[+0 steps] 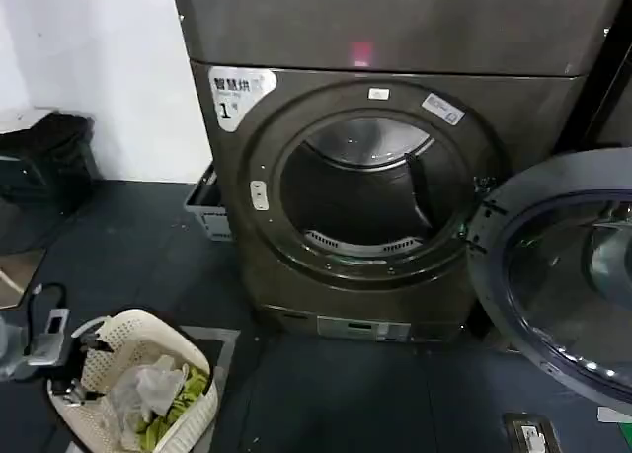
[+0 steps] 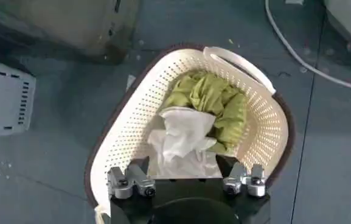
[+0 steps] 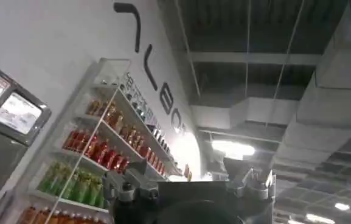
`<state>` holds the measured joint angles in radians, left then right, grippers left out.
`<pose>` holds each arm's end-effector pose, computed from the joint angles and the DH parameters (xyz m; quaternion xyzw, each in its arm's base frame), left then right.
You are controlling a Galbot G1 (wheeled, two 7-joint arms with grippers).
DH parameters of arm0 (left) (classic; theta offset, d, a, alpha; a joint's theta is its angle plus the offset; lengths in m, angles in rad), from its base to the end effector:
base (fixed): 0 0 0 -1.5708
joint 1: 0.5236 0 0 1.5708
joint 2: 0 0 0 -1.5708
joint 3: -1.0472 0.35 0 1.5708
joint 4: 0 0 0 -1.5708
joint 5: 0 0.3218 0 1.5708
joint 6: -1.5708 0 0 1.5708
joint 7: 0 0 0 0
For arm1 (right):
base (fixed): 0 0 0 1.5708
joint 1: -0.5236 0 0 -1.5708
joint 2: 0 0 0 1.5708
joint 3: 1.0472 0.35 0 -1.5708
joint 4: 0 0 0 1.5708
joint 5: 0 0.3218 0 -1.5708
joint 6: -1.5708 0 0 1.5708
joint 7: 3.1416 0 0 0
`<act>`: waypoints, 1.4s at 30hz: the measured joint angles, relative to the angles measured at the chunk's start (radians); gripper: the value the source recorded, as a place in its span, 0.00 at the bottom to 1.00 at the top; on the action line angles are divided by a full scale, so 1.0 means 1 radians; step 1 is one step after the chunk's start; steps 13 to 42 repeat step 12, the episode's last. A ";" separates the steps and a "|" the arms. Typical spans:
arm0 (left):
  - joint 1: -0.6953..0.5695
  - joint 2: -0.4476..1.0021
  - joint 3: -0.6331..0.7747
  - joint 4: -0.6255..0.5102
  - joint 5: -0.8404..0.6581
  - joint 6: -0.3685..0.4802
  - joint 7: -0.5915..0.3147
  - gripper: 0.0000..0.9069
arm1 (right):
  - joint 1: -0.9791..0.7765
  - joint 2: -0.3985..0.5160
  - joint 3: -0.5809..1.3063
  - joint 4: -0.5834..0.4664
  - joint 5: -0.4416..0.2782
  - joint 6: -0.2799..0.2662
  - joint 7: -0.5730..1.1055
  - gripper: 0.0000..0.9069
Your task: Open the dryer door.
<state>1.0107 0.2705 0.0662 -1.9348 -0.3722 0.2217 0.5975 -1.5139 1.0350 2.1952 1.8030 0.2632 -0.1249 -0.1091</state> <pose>0.2533 0.2716 -0.0891 -0.4054 -0.6223 -0.5234 0.4177 -0.0633 -0.4088 -0.0557 0.5689 0.7566 -0.2913 0.1380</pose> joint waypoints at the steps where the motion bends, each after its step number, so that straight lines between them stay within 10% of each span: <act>1: 0.000 0.000 0.000 0.000 0.001 0.000 0.000 1.00 | -0.001 0.000 0.003 0.000 0.000 0.000 0.001 1.00; 42: -0.001 -0.001 0.000 0.025 0.022 0.000 0.012 1.00 | -0.016 0.003 0.035 0.003 -0.006 0.003 0.009 1.00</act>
